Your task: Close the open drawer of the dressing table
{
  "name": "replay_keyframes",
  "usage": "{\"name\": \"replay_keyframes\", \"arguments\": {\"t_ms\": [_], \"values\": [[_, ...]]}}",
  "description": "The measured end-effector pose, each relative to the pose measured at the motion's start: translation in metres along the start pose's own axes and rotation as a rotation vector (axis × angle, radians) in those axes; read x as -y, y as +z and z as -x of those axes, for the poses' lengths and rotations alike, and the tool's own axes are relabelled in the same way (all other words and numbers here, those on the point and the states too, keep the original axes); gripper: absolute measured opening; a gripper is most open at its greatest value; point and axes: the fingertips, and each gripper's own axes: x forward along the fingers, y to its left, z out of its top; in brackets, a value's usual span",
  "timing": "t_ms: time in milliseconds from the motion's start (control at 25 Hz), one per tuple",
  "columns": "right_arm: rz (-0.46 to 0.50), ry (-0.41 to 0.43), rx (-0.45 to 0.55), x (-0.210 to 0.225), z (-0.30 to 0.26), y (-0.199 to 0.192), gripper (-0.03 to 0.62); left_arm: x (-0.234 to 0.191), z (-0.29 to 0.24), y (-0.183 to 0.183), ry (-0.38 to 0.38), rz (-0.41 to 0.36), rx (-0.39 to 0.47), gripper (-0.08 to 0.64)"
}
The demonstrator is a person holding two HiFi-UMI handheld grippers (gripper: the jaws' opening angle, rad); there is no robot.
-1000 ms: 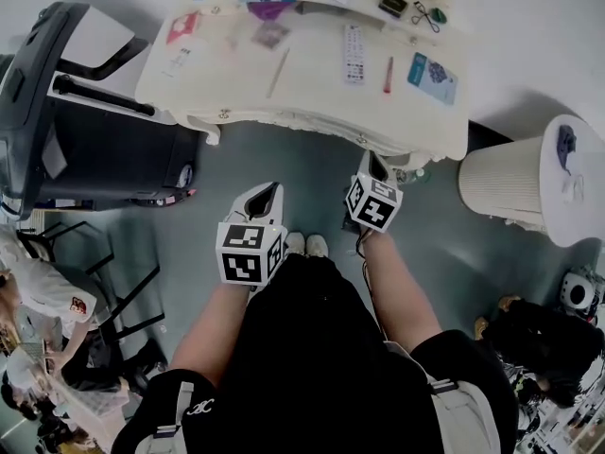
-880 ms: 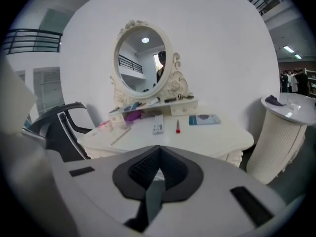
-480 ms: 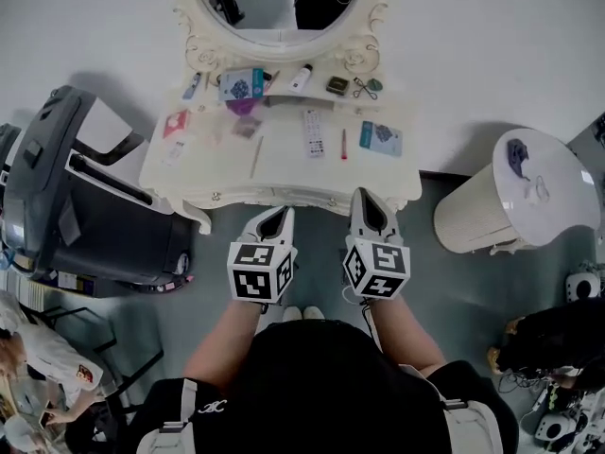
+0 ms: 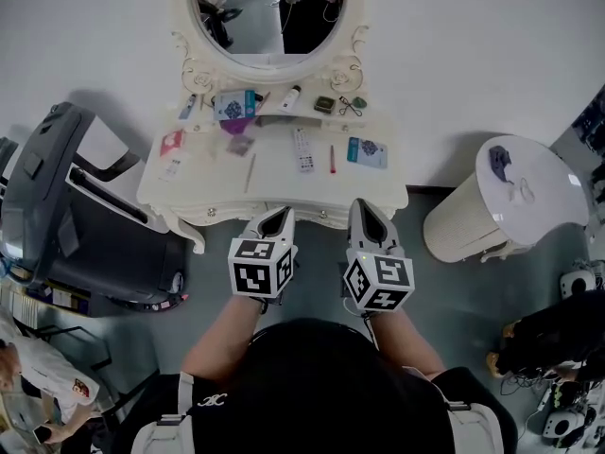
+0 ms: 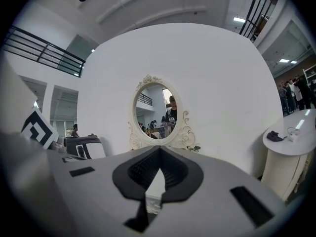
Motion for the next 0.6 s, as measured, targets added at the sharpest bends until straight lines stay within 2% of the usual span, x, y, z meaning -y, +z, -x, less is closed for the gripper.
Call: {"name": "replay_keyframes", "arguments": {"t_ms": [600], "values": [[-0.013, -0.019, -0.041, -0.001, 0.004, -0.016, 0.009, 0.008, 0.007, -0.013, -0.035, -0.014, -0.031, 0.008]]}}
